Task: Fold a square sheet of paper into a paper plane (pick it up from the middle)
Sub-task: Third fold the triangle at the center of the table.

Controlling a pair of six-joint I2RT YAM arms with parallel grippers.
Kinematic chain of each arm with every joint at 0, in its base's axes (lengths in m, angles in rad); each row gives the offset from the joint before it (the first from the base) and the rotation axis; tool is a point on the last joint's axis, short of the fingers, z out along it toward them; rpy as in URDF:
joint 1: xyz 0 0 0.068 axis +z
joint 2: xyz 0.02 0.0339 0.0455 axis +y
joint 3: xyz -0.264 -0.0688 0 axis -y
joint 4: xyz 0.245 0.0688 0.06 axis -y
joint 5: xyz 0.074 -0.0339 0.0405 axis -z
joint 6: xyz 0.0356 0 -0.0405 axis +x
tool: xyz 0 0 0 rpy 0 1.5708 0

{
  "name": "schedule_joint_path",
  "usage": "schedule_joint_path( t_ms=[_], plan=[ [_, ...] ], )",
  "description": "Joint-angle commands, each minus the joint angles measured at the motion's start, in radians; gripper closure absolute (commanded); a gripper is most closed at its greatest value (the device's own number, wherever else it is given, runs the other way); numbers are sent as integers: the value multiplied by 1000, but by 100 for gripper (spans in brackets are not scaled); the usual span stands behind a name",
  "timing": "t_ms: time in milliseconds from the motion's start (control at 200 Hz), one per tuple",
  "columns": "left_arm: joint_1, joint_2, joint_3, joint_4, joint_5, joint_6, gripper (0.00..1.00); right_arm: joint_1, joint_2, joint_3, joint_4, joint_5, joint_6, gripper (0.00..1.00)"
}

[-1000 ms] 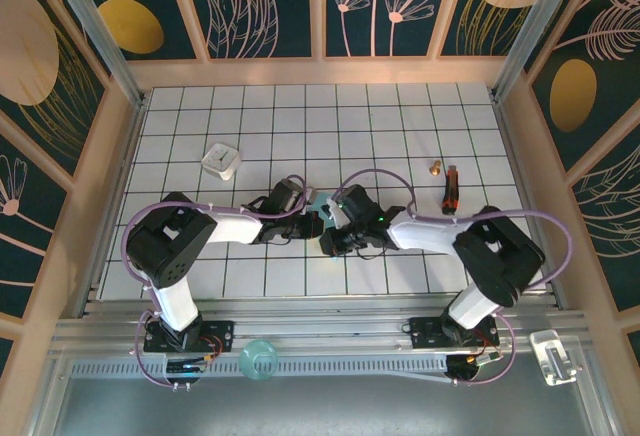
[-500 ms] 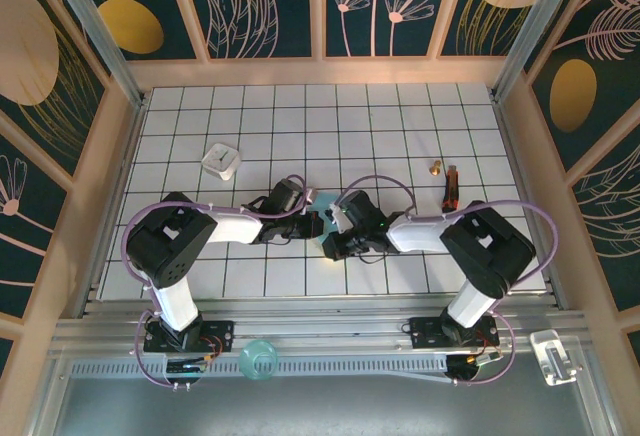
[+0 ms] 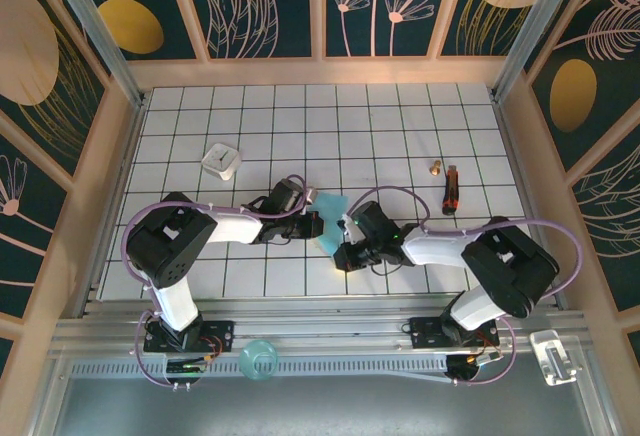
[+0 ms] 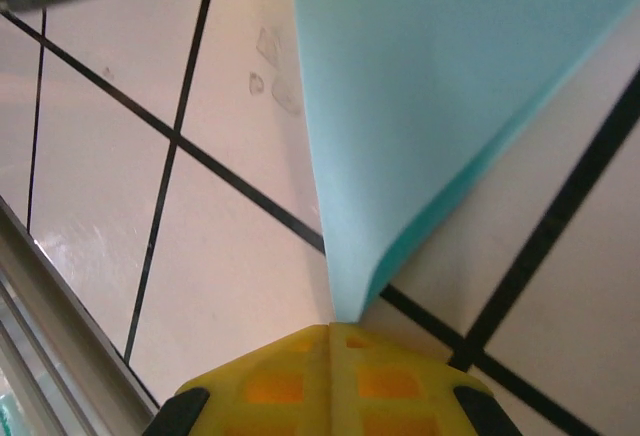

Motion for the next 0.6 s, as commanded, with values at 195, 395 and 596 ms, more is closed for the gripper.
schedule_joint_path(
  t_ms=[195,395,596],
  plan=[
    [9,65,-22,-125,-98,19,100,-22,13,126,-50,-68,-3,100],
    [10,62,-20,-126,-95,18,100,-47,88,132,-35,-67,-32,100],
    [10,61,-17,-131,-96,19,100,-55,113,76,-13,-66,-30,100]
  ],
)
